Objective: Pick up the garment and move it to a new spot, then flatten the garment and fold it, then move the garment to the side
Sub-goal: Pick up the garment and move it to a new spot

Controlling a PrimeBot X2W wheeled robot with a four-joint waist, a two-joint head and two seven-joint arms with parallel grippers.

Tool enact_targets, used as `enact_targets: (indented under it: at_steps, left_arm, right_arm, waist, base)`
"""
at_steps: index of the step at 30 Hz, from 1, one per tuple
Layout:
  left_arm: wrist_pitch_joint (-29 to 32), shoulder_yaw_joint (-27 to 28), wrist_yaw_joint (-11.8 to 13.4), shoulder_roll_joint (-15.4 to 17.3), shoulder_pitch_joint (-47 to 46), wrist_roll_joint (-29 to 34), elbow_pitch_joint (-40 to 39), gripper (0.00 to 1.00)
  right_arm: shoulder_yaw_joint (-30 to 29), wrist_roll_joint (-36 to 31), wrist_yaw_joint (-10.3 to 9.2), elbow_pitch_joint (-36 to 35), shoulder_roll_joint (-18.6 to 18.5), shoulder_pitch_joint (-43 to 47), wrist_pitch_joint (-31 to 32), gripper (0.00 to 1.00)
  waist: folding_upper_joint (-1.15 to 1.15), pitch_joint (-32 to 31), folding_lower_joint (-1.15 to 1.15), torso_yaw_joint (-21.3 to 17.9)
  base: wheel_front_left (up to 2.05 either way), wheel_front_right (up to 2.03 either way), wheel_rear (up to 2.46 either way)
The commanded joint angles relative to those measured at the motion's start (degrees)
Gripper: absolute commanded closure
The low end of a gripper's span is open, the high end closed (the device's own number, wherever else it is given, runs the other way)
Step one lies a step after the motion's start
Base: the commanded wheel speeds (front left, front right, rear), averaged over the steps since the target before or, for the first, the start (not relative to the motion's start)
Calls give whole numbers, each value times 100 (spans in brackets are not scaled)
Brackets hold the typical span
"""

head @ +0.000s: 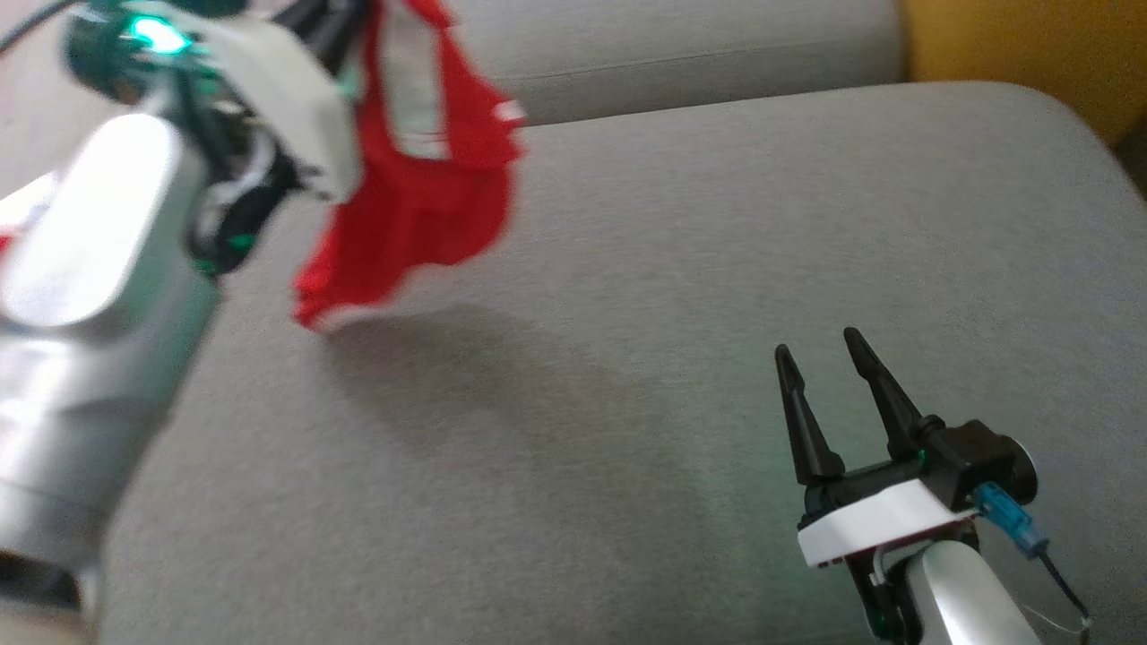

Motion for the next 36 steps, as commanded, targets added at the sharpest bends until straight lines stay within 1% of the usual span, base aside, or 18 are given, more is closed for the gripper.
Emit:
enact_targets:
  at_steps: [1,5,10,13,17,22,23,24,25,26,31,36]
  left_arm:
    - [-51,266,67,100,-463,-40,-187,100]
    - [-259,250,221,-341,-322,-161,-160,100]
    - [-645,194,346,-707,282,-315,145,100]
    - [-908,110,388,-837,824,-369,432,100]
    - [-1255,-39,463,-922,1501,-334,924,100]
    - [-1714,-56,496,-1076,2014,-387,1340,100]
    - [-1828,-73,502,-1106,2064,-358,1388,78]
    - [-1924,-92,499,-1144,2109,-338,1434,55]
    - [-1990,-119,483,-1178,2145,-321,1475,12]
    - [-2056,-128,465,-1215,2173,-322,1504,0]
    - [-2331,-153,400,-1290,2183,-277,1508,0]
    - [-2673,-126,398,-1272,2332,-258,1352,0]
  right_arm:
    - [136,49,44,-152,-16,-108,-71,0]
    - [115,80,44,-162,-16,-146,-75,0]
    - [92,129,44,-248,-16,-203,-77,0]
    - [45,132,44,-283,-16,-222,-78,0]
    - [-20,111,44,-314,-16,-240,-78,0]
    - [-112,67,44,-326,-16,-230,-78,0]
    - [-138,54,44,-323,-16,-219,-78,0]
    - [-159,37,44,-314,-16,-209,-78,0]
    - [-174,23,44,-302,-16,-204,-78,0]
    - [-185,12,44,-291,-16,-202,-78,0]
    - [-214,-30,44,-249,-16,-185,-78,0]
    - [-249,-65,44,-189,-16,-80,-78,0]
  waist:
    - [-1,-28,1,-268]
    - [-1,178,1,-508]
    - [-1,497,1,-677]
    - [-1,661,1,-695]
    - [-1,835,1,-667]
    - [-1,908,1,-561]
    - [-1,899,1,-526]
    - [-1,880,1,-486]
    - [-1,856,1,-449]
    - [-1,824,1,-410]
    - [-1,638,1,-260]
    - [-1,269,1,-84]
  base:
    - [0,0,0]
    - [0,0,0]
    - [0,0,0]
    - [0,0,0]
    - [0,0,0]
    - [0,0,0]
    - [0,0,0]
    - [0,0,0]
    - [0,0,0]
    - [0,0,0]
    - [0,0,0]
    - [0,0,0]
